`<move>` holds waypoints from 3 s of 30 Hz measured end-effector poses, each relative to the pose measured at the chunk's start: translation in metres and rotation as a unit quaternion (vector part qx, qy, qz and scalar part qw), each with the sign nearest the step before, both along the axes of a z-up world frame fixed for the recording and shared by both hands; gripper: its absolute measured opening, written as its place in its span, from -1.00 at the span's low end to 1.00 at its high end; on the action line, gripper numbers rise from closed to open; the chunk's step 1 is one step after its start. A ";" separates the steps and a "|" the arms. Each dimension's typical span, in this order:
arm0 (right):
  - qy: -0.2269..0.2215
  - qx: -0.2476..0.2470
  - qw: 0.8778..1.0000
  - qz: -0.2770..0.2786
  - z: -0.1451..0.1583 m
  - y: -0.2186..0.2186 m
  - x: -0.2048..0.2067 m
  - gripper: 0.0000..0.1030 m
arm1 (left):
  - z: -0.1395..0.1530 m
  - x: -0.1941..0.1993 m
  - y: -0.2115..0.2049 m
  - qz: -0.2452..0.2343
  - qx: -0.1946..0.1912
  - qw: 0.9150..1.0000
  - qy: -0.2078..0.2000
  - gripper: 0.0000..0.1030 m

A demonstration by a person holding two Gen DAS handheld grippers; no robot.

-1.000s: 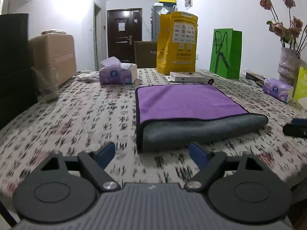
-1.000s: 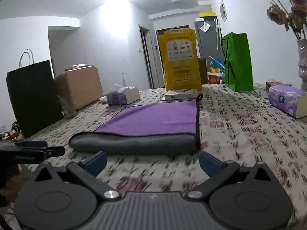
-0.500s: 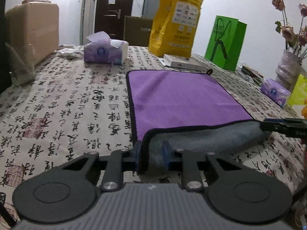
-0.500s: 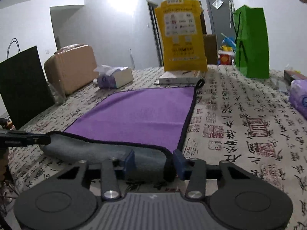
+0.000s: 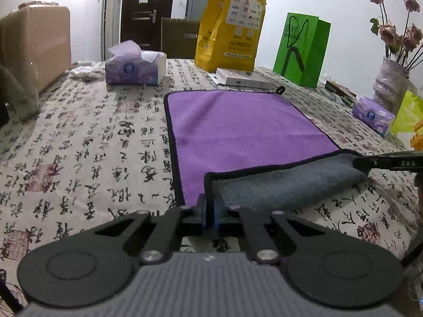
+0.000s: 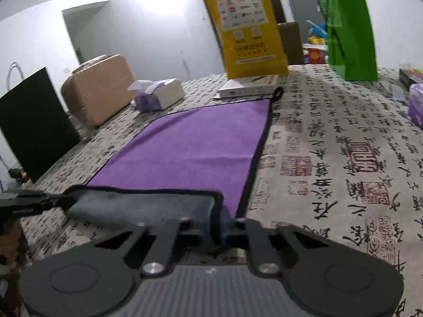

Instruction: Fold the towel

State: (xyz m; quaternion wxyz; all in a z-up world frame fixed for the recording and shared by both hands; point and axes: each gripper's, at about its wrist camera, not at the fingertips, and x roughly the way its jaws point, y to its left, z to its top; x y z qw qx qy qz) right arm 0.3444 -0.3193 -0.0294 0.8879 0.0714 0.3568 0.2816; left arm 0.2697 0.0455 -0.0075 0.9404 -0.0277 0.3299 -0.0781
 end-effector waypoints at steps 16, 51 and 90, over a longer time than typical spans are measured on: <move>-0.076 -0.072 0.994 0.002 0.017 0.016 0.006 -0.94 | 0.024 0.032 -0.010 0.020 0.057 0.997 -0.055 -0.91; -0.080 -0.100 0.991 -0.038 0.013 0.060 0.198 -0.94 | 0.023 0.241 0.023 0.029 0.045 0.998 -0.024 -0.91; -0.123 -0.149 0.977 -0.095 0.059 0.051 0.123 1.00 | 0.079 0.131 0.008 0.057 0.048 0.995 -0.070 1.00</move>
